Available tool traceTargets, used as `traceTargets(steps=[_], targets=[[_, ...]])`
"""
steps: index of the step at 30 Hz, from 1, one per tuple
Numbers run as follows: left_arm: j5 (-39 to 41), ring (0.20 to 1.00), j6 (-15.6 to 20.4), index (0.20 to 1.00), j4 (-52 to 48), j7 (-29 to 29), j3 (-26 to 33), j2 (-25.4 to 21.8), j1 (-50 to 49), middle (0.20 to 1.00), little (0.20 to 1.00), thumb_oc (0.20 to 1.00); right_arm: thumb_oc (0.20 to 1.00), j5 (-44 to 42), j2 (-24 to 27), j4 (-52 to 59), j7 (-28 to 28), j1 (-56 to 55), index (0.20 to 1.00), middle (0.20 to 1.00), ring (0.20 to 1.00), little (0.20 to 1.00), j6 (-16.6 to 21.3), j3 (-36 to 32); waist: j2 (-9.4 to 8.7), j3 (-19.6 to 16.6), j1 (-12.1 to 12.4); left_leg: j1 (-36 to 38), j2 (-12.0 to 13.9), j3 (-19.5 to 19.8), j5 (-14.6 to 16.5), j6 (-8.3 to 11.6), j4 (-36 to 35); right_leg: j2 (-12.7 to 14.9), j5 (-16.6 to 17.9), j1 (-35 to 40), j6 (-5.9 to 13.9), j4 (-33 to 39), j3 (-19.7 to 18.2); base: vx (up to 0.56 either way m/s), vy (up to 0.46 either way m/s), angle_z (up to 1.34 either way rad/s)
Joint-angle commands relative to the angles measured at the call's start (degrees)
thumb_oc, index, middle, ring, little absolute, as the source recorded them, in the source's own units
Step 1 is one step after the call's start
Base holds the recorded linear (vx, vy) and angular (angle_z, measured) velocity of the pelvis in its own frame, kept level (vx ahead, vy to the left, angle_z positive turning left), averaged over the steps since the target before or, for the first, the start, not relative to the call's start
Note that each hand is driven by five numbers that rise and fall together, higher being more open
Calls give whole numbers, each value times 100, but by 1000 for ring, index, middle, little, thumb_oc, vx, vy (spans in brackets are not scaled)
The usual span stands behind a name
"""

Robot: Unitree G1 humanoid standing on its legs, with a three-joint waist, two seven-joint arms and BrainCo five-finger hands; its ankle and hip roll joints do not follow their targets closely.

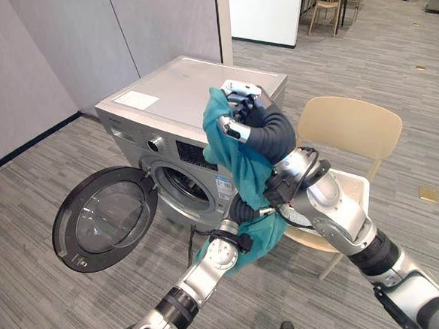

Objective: Grab the laundry basket,head to the washer,open it,put in the laundry and shut it.

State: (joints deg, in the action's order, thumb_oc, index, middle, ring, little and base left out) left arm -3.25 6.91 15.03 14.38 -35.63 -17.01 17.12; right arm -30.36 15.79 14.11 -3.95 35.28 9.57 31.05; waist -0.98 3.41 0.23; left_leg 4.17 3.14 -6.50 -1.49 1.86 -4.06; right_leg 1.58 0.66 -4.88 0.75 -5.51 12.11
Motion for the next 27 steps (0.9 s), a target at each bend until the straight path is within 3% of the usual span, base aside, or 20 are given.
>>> traceTargets(steps=[1,5,6,7,8,9,10,16,19,20,23,27], targets=[[-54,200,148,200,62,202,118,46,389,200,200,200,200,-353,-286,413,21,134,200,200,200,200,413,-347,-382,-133,36,13,-163,13,407,24,-94,123,-288,815,499,691,-259,1,6,-3],[180,200,203,200,-563,232,620,-227,-70,200,200,200,200,-187,-26,447,147,-565,200,200,200,200,297,-465,-351,-126,37,12,-176,9,400,24,-94,132,-257,837,506,751,-258,4,2,-2],[250,200,234,200,-898,185,911,-415,-348,200,200,200,247,150,226,495,202,-901,247,247,247,247,209,-588,-338,-119,36,7,-177,12,394,29,-94,133,-248,839,511,769,-261,9,-6,-3],[253,200,223,200,-920,179,916,-421,-369,200,200,200,416,155,225,507,200,-917,416,416,416,416,204,-584,-337,-129,32,7,-177,13,395,29,-94,133,-248,841,511,771,-260,0,0,0],[389,200,289,200,-1271,77,1277,-584,-746,200,200,200,630,624,493,598,260,-1376,630,630,630,630,107,-801,-316,-116,30,0,-177,31,386,30,-94,132,-245,854,516,794,-257,0,0,0],[522,200,337,200,-1384,24,1456,-619,-942,200,200,200,947,751,586,566,304,-1611,947,947,947,947,99,-905,-307,-102,34,-4,-179,40,382,32,-94,135,-240,855,518,803,-251,5,-15,4],[528,200,330,200,-1404,16,1461,-625,-967,200,200,200,1000,754,586,576,306,-1630,1000,1000,1000,1000,97,-901,-307,-114,31,-2,-178,41,383,32,-94,134,-241,858,519,805,-249,8,-13,4],[744,200,457,200,-1677,-316,2547,-864,-2174,200,200,200,1000,2020,1158,469,300,-3148,1000,1000,1000,1000,89,-2056,-221,-63,-6,-34,-187,80,347,45,-94,131,-236,879,536,853,-242,1,-18,7],[677,200,459,200,-1518,-406,2781,-916,-2469,200,200,200,1000,2527,1342,399,293,-3614,1000,1000,1000,1000,121,-2370,-197,-59,-22,-17,-185,80,349,43,-94,123,-241,899,537,863,-249,2,-5,1],[536,200,433,200,-1227,-429,3044,-956,-2698,200,200,200,1000,3134,1528,230,205,-4020,1000,1000,1000,1000,142,-2678,-173,-24,-50,-11,-182,82,339,39,-94,110,-249,901,540,863,-247,2,-8,-4],[393,200,353,200,-565,-494,3307,-950,-3029,200,200,200,1000,3710,1609,-324,173,-4584,1000,1000,1000,1000,45,-2904,-138,17,-71,20,-170,102,329,34,-94,94,-269,904,528,861,-247,0,0,0],[394,200,207,200,98,-561,3489,-838,-3204,200,200,200,1000,3745,1431,-1138,234,-4749,1000,1000,1000,1000,-75,-2866,-130,85,-58,23,-158,112,308,25,-94,81,-292,905,511,852,-233,0,0,0]])
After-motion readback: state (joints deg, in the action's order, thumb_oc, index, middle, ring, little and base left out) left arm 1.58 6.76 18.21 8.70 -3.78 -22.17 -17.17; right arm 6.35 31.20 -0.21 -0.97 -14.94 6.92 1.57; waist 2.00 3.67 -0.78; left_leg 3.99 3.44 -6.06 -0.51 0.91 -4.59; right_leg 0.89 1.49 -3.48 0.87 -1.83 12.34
